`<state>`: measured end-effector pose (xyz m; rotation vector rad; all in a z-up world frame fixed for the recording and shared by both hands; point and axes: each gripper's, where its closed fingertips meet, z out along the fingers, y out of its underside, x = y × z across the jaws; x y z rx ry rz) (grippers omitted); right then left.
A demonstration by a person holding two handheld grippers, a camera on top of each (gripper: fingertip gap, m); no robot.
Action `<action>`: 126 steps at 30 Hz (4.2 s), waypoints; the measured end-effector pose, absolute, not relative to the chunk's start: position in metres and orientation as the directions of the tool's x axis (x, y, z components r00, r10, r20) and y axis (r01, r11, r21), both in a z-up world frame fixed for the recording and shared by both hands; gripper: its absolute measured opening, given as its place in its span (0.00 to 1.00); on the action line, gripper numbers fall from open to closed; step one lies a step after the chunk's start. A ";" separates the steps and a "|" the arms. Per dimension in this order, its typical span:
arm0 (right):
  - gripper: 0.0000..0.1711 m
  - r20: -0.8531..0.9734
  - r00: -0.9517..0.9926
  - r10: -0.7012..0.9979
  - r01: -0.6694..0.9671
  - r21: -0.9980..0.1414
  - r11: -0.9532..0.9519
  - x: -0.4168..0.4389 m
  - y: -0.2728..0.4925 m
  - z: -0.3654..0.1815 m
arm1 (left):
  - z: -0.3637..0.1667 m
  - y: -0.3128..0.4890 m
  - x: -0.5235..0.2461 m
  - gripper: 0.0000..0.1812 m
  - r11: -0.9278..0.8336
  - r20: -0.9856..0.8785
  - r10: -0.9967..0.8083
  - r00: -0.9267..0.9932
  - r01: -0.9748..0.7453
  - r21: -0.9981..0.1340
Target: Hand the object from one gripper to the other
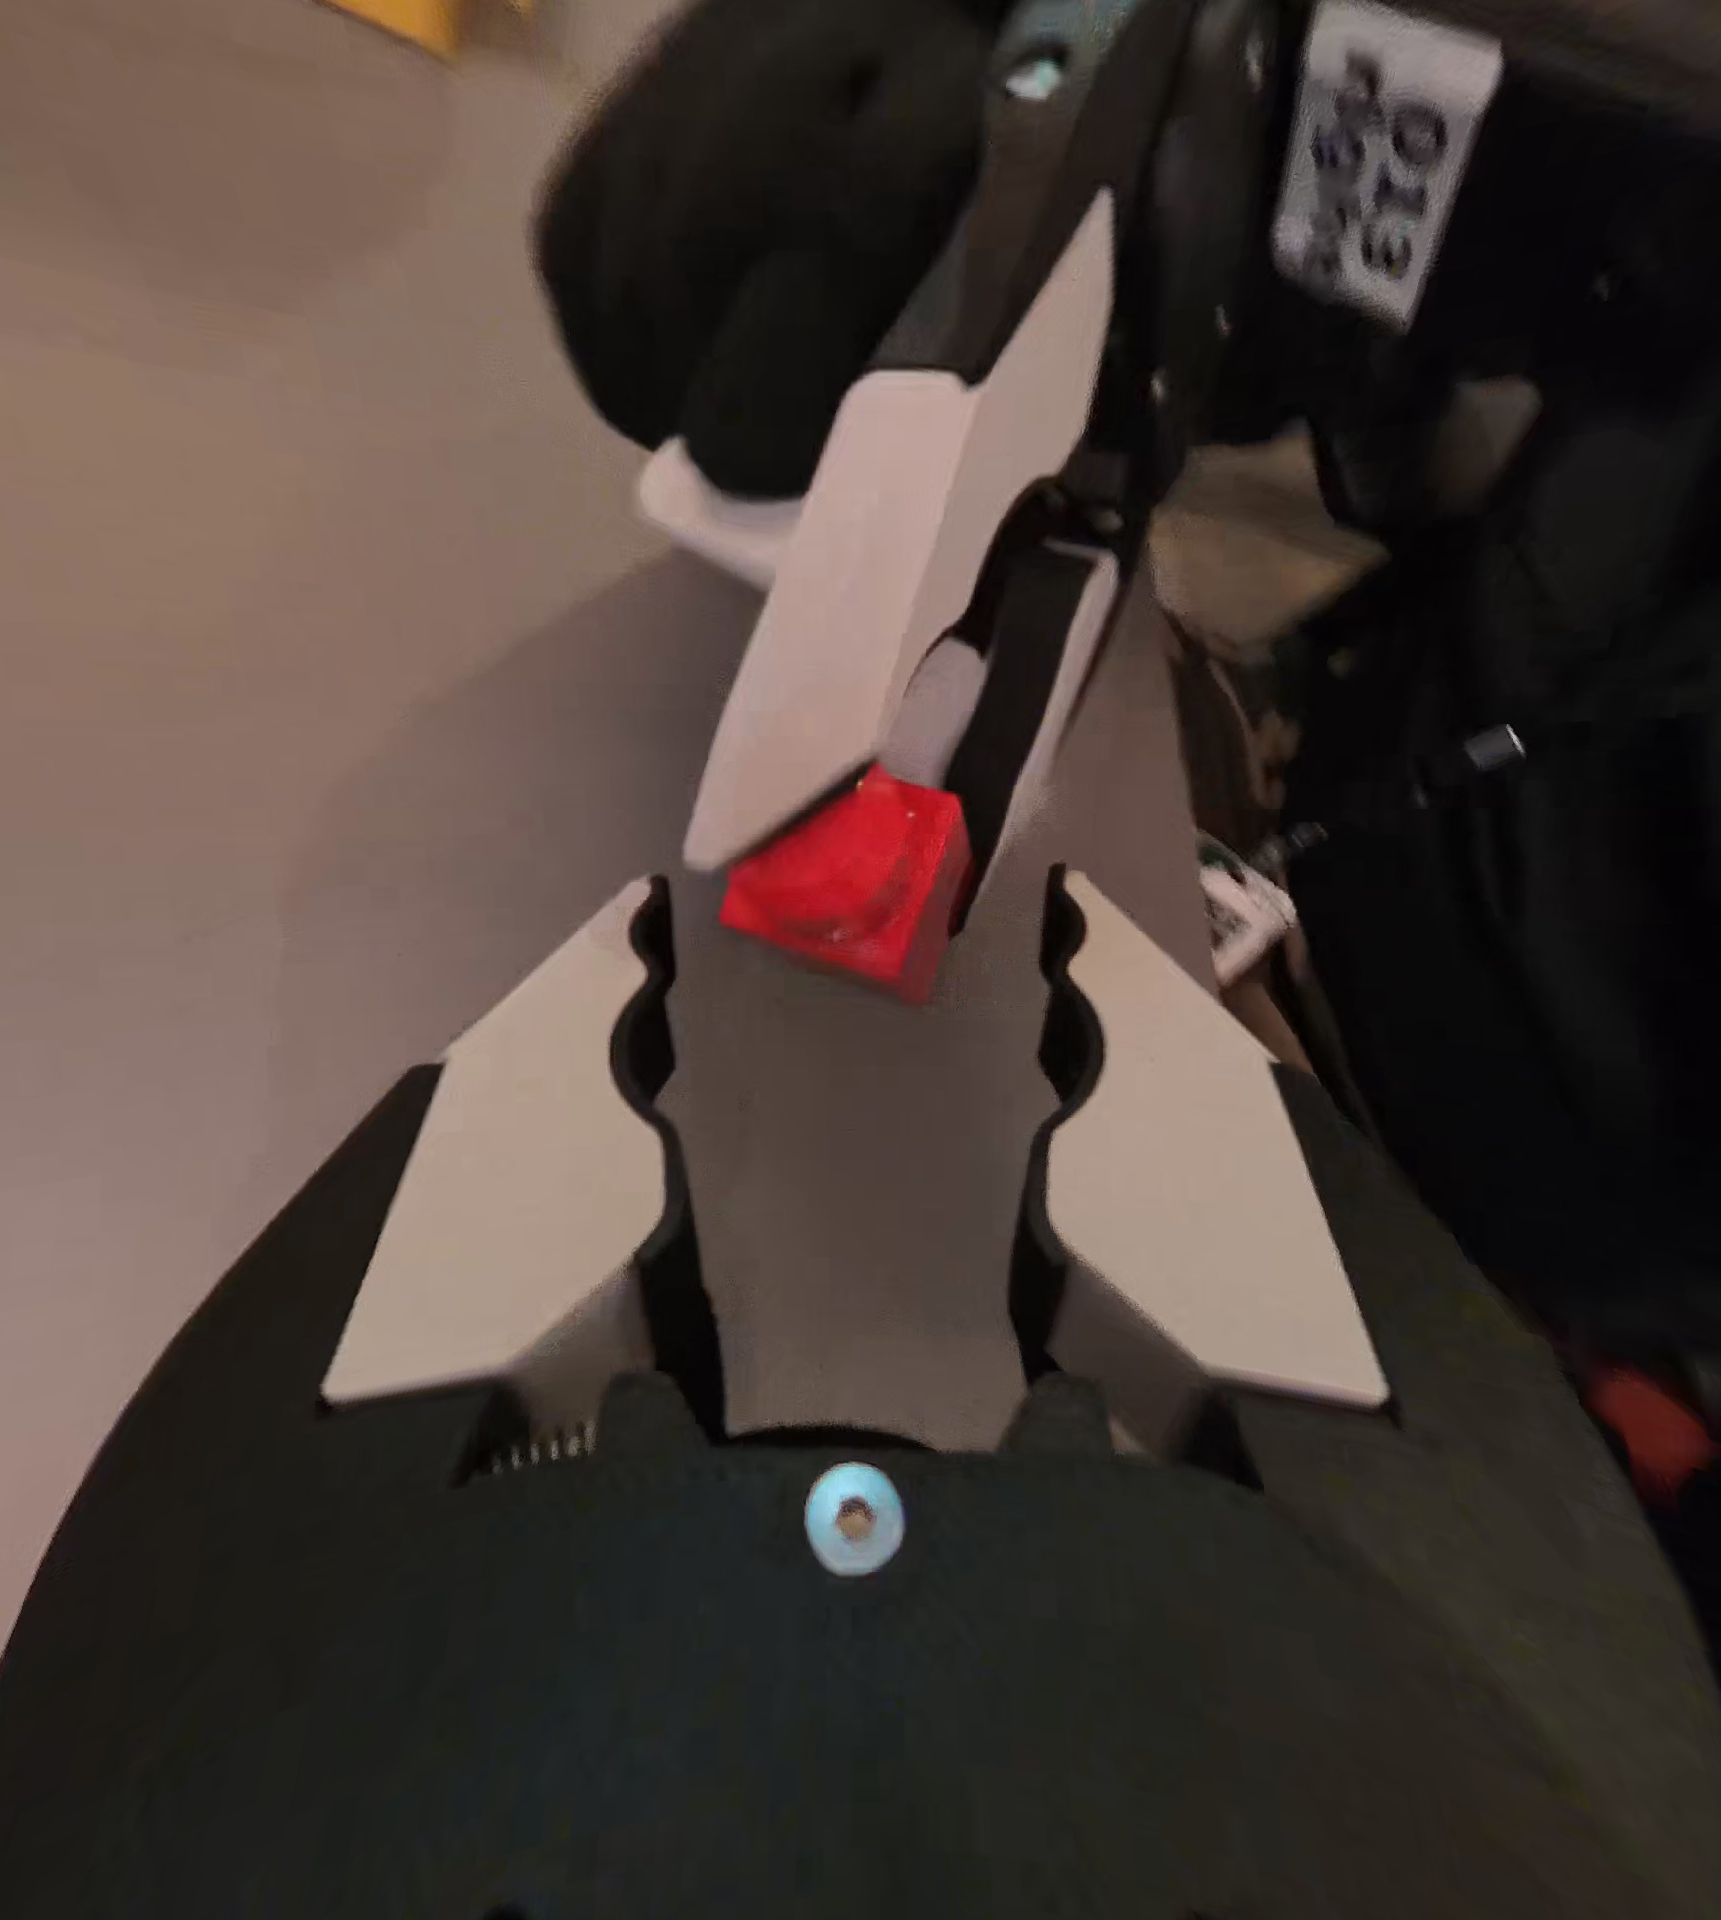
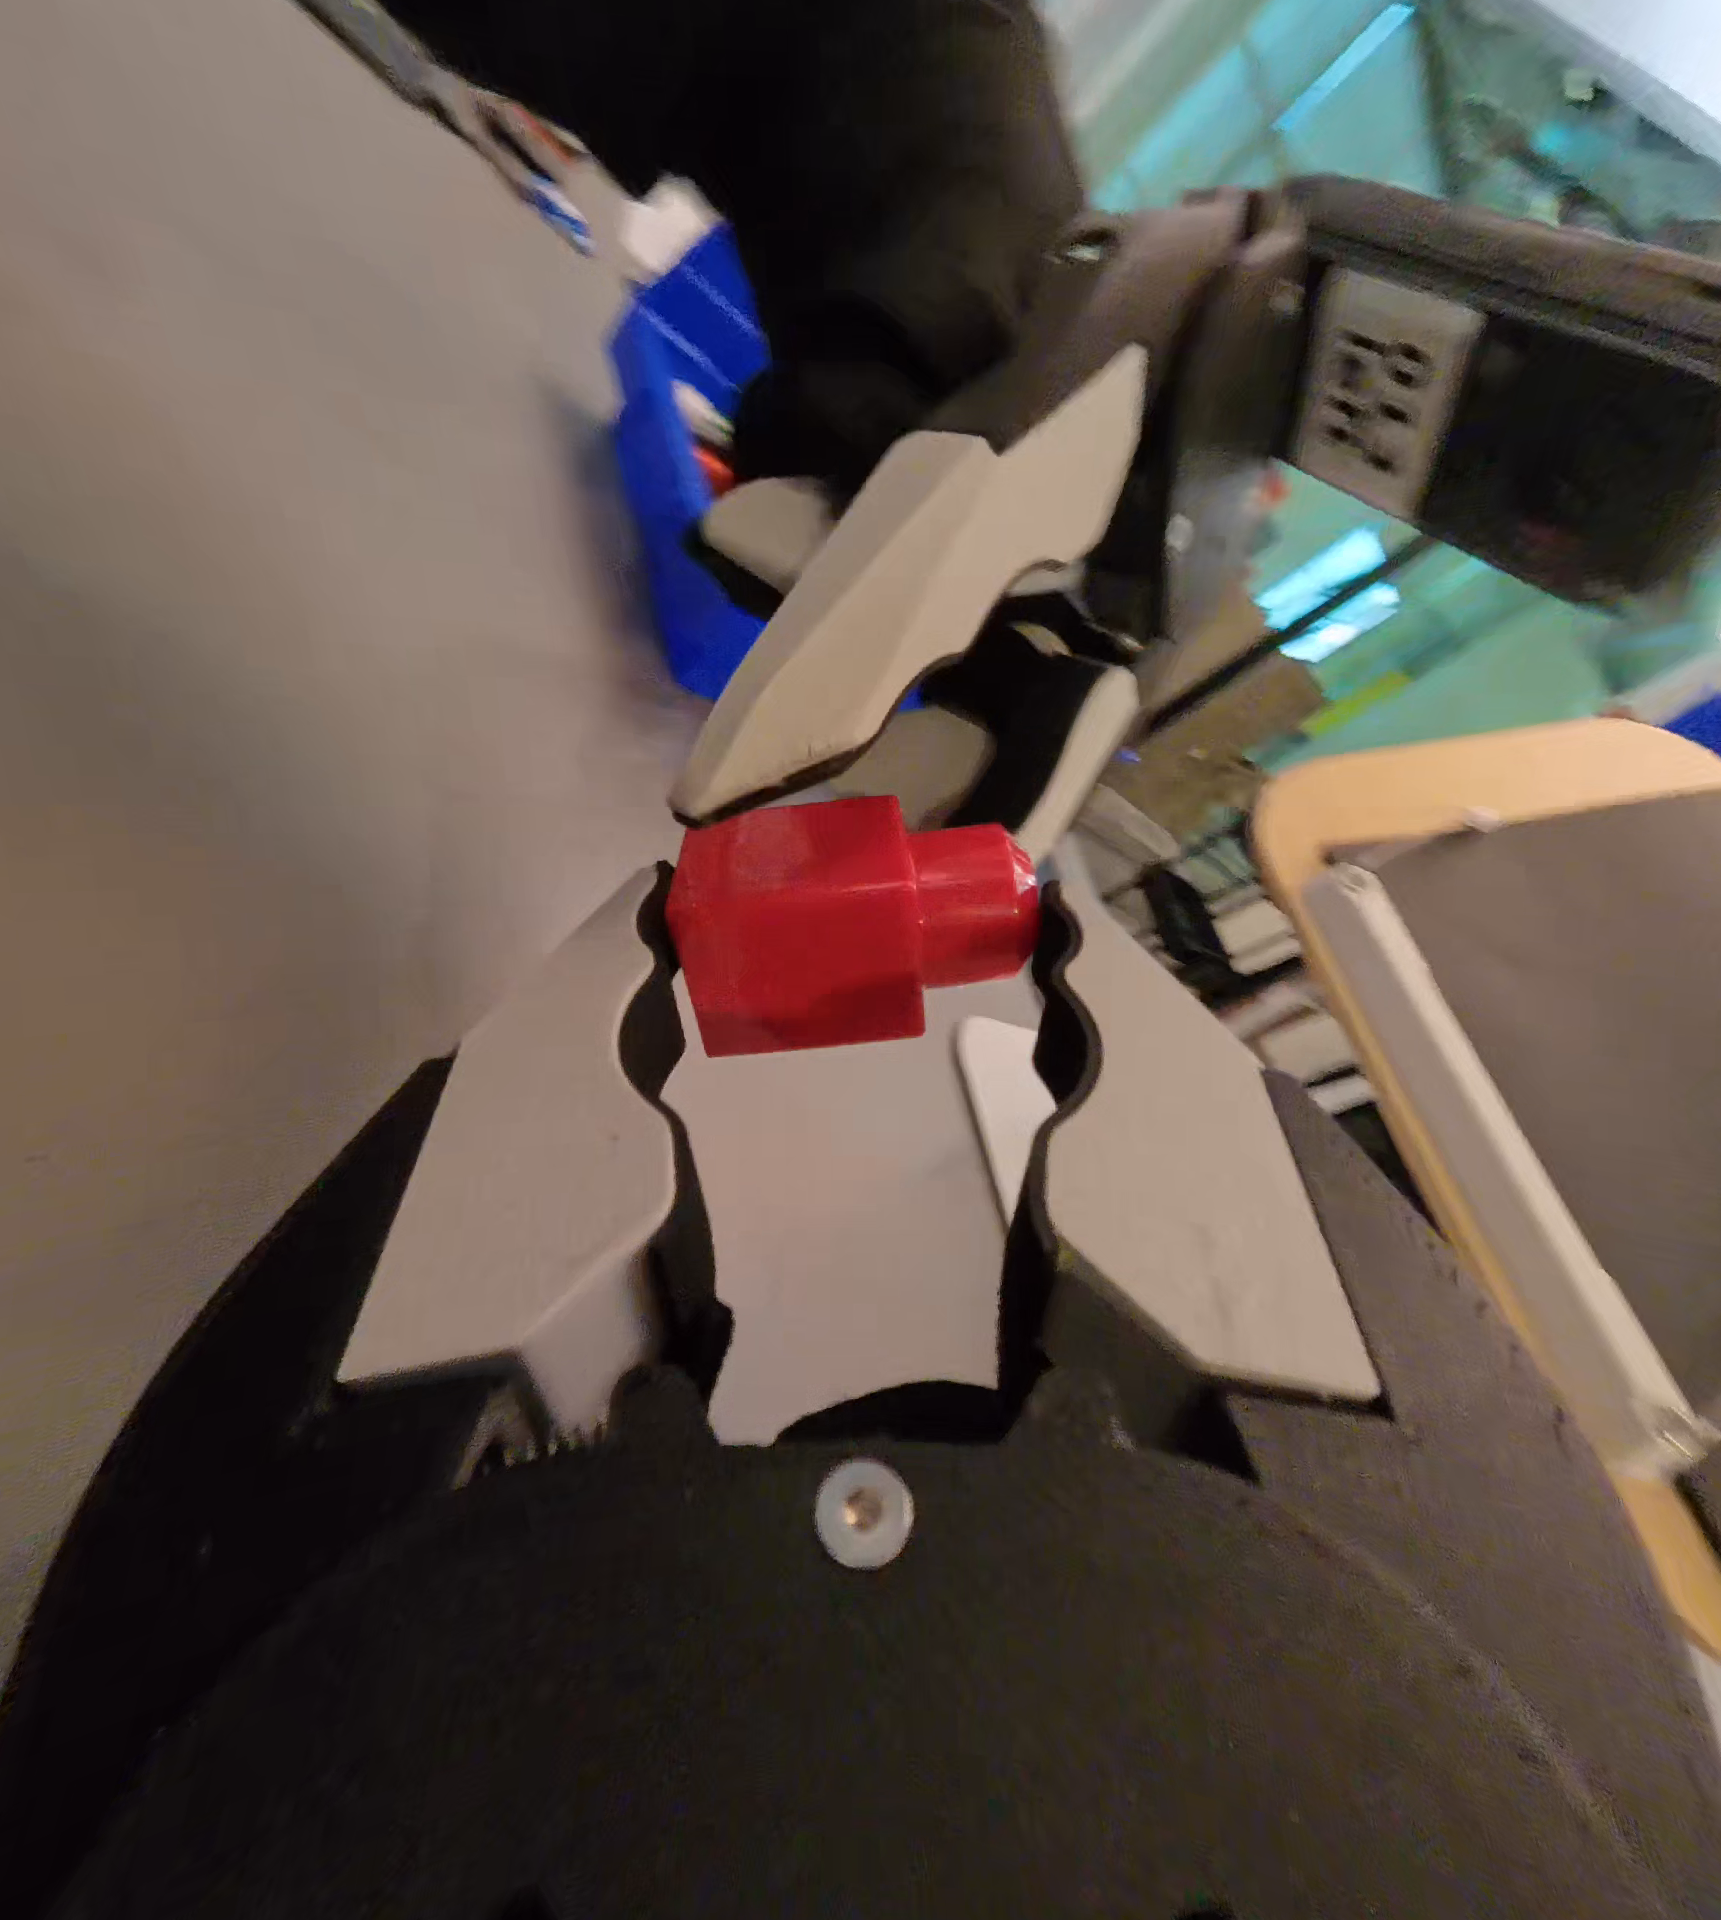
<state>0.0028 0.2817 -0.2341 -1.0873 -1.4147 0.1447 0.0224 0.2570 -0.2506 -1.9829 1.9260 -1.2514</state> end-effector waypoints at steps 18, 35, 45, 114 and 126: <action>0.39 0.587 0.681 0.437 0.320 -0.776 0.543 0.044 0.307 -0.159 | -0.175 0.286 0.075 0.31 -0.672 0.639 -0.738 -0.217 0.142 -0.727; 0.45 0.635 0.451 0.627 0.283 -0.768 0.574 0.033 0.292 -0.176 | -0.197 0.287 0.035 0.19 -0.487 0.513 -0.856 -0.060 -0.240 -0.840; 0.32 0.710 0.219 0.669 0.351 -0.697 0.625 0.006 0.264 -0.209 | -0.221 0.255 0.010 0.19 -0.274 0.531 -0.825 -0.195 -0.684 -0.676; 0.28 0.906 0.147 0.398 0.735 -0.369 0.569 0.023 0.309 -0.241 | -0.252 0.291 0.014 0.19 -0.298 0.243 -0.952 0.188 -0.755 -0.585; 0.16 0.942 0.039 0.334 0.778 -0.238 0.581 0.014 0.308 -0.257 | -0.270 0.279 0.006 0.19 -0.414 0.492 -0.849 0.191 -0.819 -0.397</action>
